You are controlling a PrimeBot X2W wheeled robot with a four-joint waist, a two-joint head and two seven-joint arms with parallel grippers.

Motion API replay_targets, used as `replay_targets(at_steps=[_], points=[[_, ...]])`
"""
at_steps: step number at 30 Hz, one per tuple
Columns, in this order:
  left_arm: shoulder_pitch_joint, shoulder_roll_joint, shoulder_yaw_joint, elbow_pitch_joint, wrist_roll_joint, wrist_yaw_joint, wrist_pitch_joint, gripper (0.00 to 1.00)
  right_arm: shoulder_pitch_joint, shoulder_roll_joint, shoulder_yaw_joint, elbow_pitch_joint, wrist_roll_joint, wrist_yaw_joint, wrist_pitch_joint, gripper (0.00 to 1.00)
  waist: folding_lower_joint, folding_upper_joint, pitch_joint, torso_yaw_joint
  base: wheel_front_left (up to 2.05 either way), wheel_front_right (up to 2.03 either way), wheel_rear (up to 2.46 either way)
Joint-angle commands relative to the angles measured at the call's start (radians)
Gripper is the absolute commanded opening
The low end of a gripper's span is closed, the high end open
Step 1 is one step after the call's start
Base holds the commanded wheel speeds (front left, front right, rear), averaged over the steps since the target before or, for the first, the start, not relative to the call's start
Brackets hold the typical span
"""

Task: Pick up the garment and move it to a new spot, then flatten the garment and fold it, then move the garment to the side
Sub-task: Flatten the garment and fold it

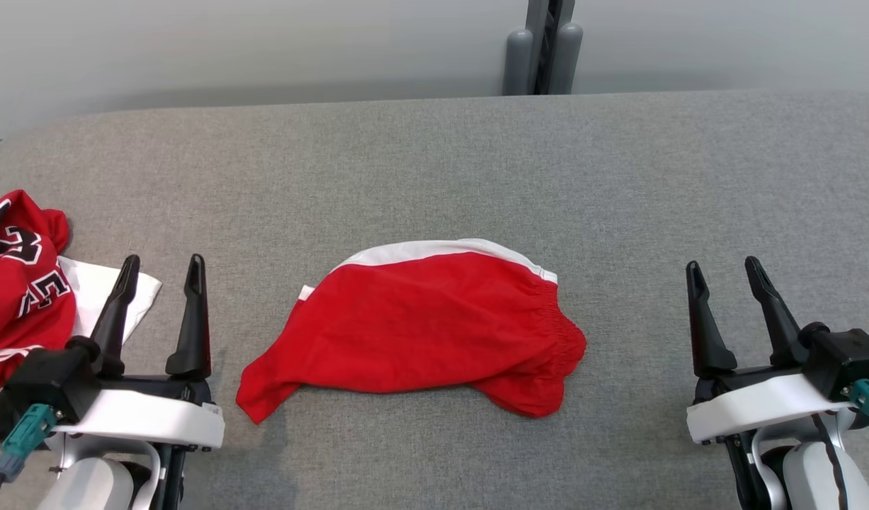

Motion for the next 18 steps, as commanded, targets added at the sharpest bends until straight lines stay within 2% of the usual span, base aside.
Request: replay_targets(at_steps=[1,8,18], points=[[-0.016,0.012,0.003,-0.015,0.000,-0.001,0.003,1.00,0.009,-0.006,0.000,-0.005,-0.001,0.000,0.005,1.00,0.0000,0.0000,-0.010,-0.004,0.00,0.00,0.00],[-0.004,0.038,-0.011,-0.022,0.015,-0.009,0.016,1.00,0.039,-0.006,0.010,-0.012,0.006,0.000,0.015,1.00,0.0000,0.0000,-0.041,-0.005,0.00,0.00,0.00],[0.016,0.041,-0.013,-0.002,0.004,-0.007,0.012,1.00,0.056,-0.006,0.015,-0.018,0.012,0.000,0.027,1.00,0.0000,0.0000,-0.052,0.004,0.00,0.00,0.00]])
